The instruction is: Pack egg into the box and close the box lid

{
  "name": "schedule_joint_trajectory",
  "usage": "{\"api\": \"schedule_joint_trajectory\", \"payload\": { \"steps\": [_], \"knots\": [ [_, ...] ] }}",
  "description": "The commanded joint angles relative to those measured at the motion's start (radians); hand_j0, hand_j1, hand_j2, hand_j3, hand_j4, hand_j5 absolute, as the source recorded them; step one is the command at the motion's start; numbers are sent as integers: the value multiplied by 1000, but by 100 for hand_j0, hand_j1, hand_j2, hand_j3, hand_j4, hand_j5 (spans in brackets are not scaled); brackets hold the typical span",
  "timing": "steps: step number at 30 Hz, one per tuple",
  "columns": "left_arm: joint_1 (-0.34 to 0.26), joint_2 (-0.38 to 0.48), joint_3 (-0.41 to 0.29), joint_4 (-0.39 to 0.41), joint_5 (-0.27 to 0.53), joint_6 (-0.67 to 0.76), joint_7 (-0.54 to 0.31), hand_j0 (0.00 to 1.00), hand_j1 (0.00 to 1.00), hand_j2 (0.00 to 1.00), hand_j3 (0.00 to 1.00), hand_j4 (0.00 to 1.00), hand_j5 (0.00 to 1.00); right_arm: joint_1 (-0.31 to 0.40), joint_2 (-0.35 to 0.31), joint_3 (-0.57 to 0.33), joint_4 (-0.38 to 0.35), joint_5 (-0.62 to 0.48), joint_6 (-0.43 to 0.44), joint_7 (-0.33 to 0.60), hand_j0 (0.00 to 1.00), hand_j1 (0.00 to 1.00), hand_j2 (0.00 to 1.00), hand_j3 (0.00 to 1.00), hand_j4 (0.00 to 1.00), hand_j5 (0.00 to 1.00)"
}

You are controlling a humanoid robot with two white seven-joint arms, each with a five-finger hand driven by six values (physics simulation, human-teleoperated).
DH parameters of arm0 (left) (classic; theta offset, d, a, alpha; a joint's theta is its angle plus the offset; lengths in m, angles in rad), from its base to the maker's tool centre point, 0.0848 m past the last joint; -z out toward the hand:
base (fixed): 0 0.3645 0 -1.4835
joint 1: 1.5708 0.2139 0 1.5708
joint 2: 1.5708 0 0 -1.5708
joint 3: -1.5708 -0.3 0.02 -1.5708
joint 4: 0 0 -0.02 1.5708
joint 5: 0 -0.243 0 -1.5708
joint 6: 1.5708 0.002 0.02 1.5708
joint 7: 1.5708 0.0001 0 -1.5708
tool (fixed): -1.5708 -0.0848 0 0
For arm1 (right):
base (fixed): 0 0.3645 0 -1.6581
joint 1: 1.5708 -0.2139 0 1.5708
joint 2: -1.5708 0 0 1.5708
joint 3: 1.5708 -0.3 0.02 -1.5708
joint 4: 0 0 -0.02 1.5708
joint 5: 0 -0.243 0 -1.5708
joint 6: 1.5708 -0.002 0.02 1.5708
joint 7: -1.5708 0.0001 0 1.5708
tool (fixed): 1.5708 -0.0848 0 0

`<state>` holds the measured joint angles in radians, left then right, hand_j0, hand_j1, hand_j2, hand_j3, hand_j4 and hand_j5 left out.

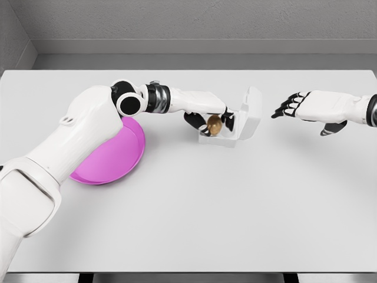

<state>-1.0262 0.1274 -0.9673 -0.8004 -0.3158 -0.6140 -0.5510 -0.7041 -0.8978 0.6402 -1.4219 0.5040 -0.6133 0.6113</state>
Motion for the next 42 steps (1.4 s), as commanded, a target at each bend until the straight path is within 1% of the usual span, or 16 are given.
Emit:
{"api": "schedule_joint_trajectory", "payload": {
  "steps": [1, 6, 18, 20, 22, 24, 27, 29, 30, 32, 33, 35, 37, 38, 39, 42],
  "knots": [
    [0, 0, 2, 0, 7, 3, 0, 70, 70, 70, 70, 70, 70, 0, 0, -1, 0, -4, 2, 0, 100, 100, 100, 100, 100, 100],
    [0, 0, 2, 0, 7, 3, 0, 76, 76, 76, 76, 76, 76, 0, -1, -1, 0, -4, 2, 0, 100, 100, 100, 100, 100, 100],
    [0, 9, 4, -2, 9, 3, 0, 80, 80, 80, 80, 80, 80, 0, 0, -1, 0, -4, 2, 0, 100, 100, 100, 100, 100, 100],
    [0, 14, 7, -2, 11, 3, 0, 82, 82, 82, 82, 82, 82, 0, -1, -1, 0, -4, 2, 0, 100, 100, 100, 100, 100, 100],
    [0, 20, 18, 0, 11, 3, 0, 87, 87, 87, 87, 87, 87, 0, -1, -1, 0, -4, 2, 0, 100, 100, 100, 100, 100, 100],
    [0, 35, 42, 0, 12, 3, 0, 90, 90, 90, 90, 90, 90, 0, -1, -1, 0, -4, 2, 0, 100, 100, 100, 100, 100, 100],
    [0, 83, 117, 0, 18, 3, 0, 100, 100, 100, 100, 100, 100, -3, -1, -2, -2, -4, 2, 0, 100, 100, 100, 100, 100, 100],
    [-2, 149, 180, -2, 24, 3, 0, 100, 100, 100, 100, 100, 100, -8, -1, -2, -2, -4, 2, 0, 100, 100, 100, 100, 100, 100],
    [-2, 196, 190, -3, 89, 3, 0, 100, 100, 100, 100, 100, 100, -8, -1, -2, -3, -4, 2, 0, 100, 100, 100, 100, 100, 100],
    [-2, 307, 188, -2, 277, 3, -4, 100, 100, 100, 100, 100, 100, -8, -1, -2, -3, -4, 2, 0, 100, 100, 100, 100, 100, 100],
    [-2, 325, 190, -2, 282, 3, -6, 100, 100, 100, 100, 100, 100, -8, 0, -2, -5, -4, 2, 0, 100, 100, 100, 100, 100, 100],
    [2, 331, 190, -3, 280, 3, -6, 100, 100, 100, 100, 100, 100, -8, 2, -1, -11, -5, 2, 0, 100, 100, 100, 100, 100, 100],
    [12, 328, 179, 4, 273, 3, -6, 100, 100, 100, 100, 100, 100, -8, 3, -1, -22, -5, 2, 0, 100, 100, 100, 100, 100, 100],
    [31, 311, 173, 12, 268, 3, -6, 100, 100, 100, 100, 100, 100, -9, 10, -1, -29, -7, 2, 0, 100, 100, 100, 100, 100, 100],
    [32, 308, 171, 6, 251, 3, -6, 100, 100, 100, 100, 100, 100, -9, 14, -1, -31, -7, 2, 0, 100, 100, 100, 100, 100, 100],
    [32, 314, 171, 14, 241, 3, -9, 100, 100, 100, 100, 100, 100, -9, 31, 10, -43, -5, 2, 0, 100, 100, 100, 100, 100, 100]
  ]
}}
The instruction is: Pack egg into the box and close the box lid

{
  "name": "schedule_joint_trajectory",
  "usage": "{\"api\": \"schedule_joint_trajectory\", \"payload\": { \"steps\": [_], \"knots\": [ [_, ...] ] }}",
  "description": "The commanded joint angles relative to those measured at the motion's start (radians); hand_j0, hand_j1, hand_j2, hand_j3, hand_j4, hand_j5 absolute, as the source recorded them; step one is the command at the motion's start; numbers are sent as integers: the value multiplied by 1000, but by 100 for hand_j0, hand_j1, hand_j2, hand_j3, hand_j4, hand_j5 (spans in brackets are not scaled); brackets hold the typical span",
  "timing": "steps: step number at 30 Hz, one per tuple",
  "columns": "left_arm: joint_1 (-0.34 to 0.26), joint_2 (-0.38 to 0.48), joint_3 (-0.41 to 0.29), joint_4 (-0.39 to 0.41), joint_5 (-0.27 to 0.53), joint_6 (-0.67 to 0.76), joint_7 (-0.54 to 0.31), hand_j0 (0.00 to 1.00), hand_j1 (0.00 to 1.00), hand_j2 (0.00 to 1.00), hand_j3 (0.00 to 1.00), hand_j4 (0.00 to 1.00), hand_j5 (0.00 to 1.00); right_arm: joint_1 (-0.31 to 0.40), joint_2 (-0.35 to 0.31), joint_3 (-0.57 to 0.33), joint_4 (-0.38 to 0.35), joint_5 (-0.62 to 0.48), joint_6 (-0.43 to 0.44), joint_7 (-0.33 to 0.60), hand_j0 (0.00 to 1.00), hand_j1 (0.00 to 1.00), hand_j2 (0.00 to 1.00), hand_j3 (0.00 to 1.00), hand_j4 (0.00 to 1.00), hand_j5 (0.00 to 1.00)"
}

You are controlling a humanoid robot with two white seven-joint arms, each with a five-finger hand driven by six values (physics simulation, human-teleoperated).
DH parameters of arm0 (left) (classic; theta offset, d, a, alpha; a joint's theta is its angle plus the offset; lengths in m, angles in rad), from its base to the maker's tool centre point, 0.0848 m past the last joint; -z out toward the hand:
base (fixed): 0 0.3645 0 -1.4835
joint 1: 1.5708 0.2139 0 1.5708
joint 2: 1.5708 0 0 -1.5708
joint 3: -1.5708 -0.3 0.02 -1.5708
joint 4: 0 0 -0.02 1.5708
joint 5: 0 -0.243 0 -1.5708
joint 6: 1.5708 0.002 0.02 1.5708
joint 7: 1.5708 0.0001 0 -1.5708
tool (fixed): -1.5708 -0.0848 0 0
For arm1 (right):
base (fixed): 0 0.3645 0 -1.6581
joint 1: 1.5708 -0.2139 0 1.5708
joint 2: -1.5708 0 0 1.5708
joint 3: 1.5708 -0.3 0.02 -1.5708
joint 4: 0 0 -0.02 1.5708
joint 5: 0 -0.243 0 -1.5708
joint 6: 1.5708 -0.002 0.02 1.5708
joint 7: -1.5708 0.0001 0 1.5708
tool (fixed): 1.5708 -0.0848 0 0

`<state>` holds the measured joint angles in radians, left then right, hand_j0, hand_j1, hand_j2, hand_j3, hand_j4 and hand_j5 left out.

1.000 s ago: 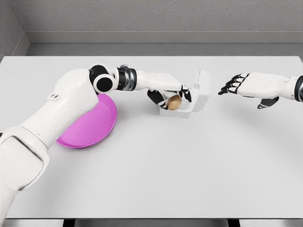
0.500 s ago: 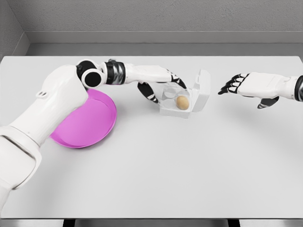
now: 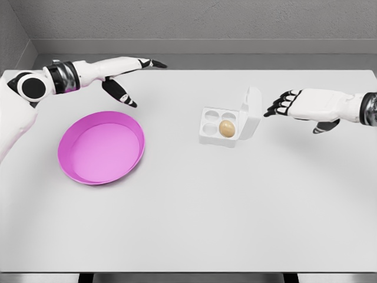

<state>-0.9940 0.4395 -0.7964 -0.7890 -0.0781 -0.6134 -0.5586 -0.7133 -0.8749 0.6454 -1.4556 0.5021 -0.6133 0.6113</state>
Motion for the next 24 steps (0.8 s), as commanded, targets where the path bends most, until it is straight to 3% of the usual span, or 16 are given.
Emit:
{"api": "schedule_joint_trajectory", "payload": {
  "steps": [1, 5, 10, 15, 20, 24],
  "knots": [
    [0, 5, 0, 4, -8, 3, -1, 100, 100, 100, 100, 100, 100, 0, 11, 7, -17, -5, 2, 0, 100, 100, 100, 100, 100, 100],
    [0, 5, 11, 65, -9, 3, -1, 100, 100, 100, 100, 100, 100, -11, 27, 20, -40, -5, 2, 0, 100, 100, 100, 100, 100, 100],
    [0, -2, 10, 65, -9, 3, -1, 100, 100, 100, 100, 100, 100, -20, 48, 33, -112, -10, 2, 0, 100, 100, 100, 100, 100, 100],
    [0, -2, 11, 67, -9, 3, -1, 100, 100, 100, 100, 100, 100, -44, 108, 59, -114, -13, 2, 0, 100, 100, 100, 100, 100, 100],
    [0, -2, 10, 68, -11, 3, -1, 100, 100, 100, 100, 100, 100, -45, 93, -39, -59, -40, 2, 0, 100, 100, 100, 100, 100, 100],
    [0, -4, 10, 68, -9, 3, -1, 100, 100, 100, 100, 100, 100, -20, 33, -113, 70, -86, 2, 0, 100, 100, 100, 100, 100, 100]
  ]
}}
